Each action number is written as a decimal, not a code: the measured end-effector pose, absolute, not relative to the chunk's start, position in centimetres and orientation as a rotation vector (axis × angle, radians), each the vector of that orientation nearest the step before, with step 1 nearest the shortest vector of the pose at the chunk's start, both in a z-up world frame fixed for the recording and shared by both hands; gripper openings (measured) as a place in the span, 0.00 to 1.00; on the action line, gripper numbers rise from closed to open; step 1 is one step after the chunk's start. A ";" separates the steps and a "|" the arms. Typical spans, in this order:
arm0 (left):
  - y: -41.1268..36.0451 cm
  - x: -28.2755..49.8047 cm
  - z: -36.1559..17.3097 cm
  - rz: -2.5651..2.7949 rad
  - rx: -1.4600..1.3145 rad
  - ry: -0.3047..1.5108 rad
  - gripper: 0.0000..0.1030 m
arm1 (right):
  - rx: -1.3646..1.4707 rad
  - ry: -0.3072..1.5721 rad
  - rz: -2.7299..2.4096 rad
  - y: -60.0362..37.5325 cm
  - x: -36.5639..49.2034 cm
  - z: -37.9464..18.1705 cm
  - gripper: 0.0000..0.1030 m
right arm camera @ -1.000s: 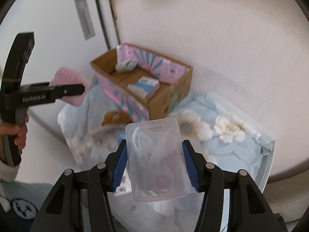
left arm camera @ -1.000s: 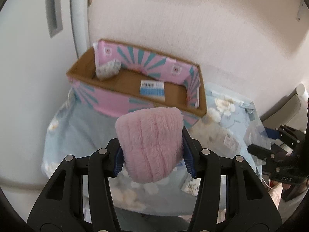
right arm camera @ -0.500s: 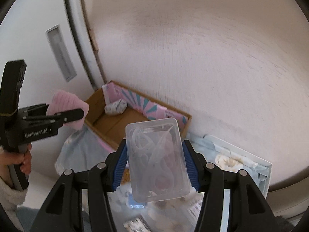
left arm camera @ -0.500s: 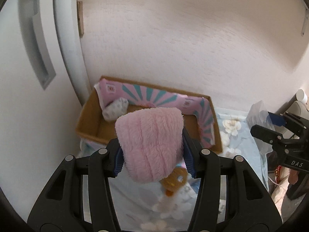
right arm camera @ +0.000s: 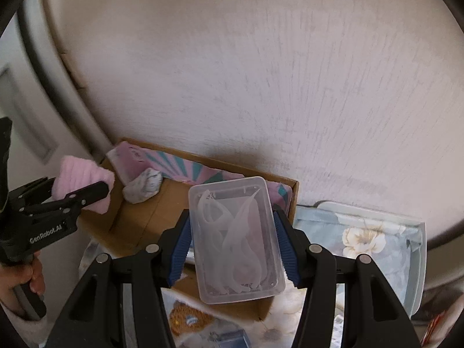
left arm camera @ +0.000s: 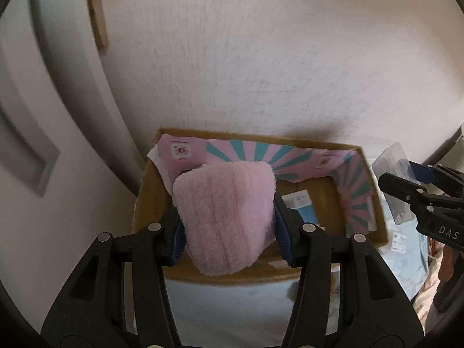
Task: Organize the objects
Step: 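Carry hair tie and container into the cardboard box and open both grippers, then withdraw both grippers from the cardboard box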
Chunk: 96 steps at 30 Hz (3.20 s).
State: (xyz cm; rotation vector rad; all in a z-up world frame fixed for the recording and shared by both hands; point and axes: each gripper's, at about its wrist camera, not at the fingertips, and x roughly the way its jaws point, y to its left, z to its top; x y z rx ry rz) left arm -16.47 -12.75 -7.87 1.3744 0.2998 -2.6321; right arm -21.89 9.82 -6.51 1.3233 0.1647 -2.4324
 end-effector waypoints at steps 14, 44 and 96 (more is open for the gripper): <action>-14.0 -20.9 -15.2 -2.584 1.585 0.214 0.46 | 1.544 0.155 -2.482 8.3 -24.6 -12.6 0.50; -11.6 -19.5 -16.6 -2.649 1.573 0.019 1.00 | 1.549 0.007 -2.482 9.7 -24.9 -11.9 0.97; 1.9 -4.0 -7.1 -2.660 1.211 0.179 1.00 | 1.031 0.266 -2.307 20.0 -8.2 -3.5 0.97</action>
